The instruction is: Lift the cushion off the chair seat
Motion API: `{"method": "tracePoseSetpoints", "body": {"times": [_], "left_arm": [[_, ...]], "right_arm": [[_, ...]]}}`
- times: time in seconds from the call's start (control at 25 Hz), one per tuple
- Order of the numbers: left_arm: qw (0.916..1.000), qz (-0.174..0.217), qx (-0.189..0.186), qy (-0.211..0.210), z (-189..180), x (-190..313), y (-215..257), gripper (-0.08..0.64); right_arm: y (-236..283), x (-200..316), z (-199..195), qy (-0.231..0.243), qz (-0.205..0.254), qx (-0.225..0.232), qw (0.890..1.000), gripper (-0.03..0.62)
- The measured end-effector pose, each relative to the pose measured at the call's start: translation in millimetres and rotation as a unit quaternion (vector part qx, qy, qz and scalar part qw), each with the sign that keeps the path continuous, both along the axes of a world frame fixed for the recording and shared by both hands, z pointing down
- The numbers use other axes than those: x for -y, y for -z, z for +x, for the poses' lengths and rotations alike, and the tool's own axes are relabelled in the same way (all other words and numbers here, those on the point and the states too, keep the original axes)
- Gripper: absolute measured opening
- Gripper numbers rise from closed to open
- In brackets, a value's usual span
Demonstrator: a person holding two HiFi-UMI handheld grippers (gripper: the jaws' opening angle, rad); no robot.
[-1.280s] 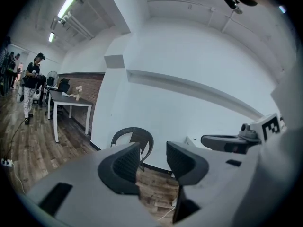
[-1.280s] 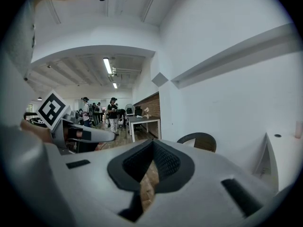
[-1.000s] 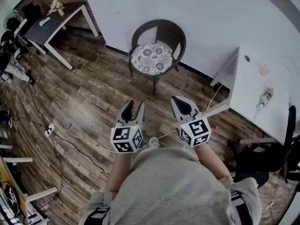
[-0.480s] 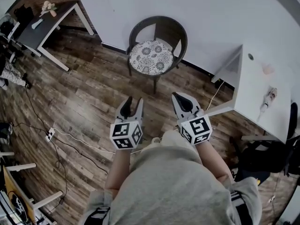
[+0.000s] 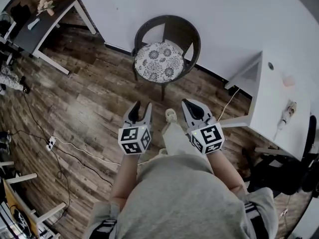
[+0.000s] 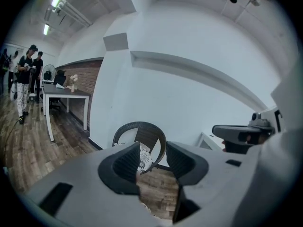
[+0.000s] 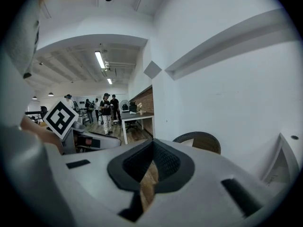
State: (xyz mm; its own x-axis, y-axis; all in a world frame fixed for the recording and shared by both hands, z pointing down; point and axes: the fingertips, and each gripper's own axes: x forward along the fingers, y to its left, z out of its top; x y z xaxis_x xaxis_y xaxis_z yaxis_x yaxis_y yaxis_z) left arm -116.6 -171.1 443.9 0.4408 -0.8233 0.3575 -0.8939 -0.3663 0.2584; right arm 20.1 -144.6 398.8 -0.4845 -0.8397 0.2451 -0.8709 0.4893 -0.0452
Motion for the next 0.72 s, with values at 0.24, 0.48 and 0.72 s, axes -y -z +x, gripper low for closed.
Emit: {"method": "tracePoseSetpoints", "body": {"times": [0.24,0.48,0.72], "left_arm": [[0.9998,-0.015,0.011,-0.002,10,59,-27,0.164],[0.9989,-0.043,0.02,-0.002,23,110,-71,0.164],[0.9961,-0.083,0.032,-0.002,28,151,-128,0.164]], "right_arm": [[-12,67,4,0.015,-0.014,-0.001,1.0,-0.005],[-38,118,7,0.028,-0.036,-0.003,0.999,-0.005],[-71,159,6,0.029,-0.062,0.002,0.998,-0.005]]}}
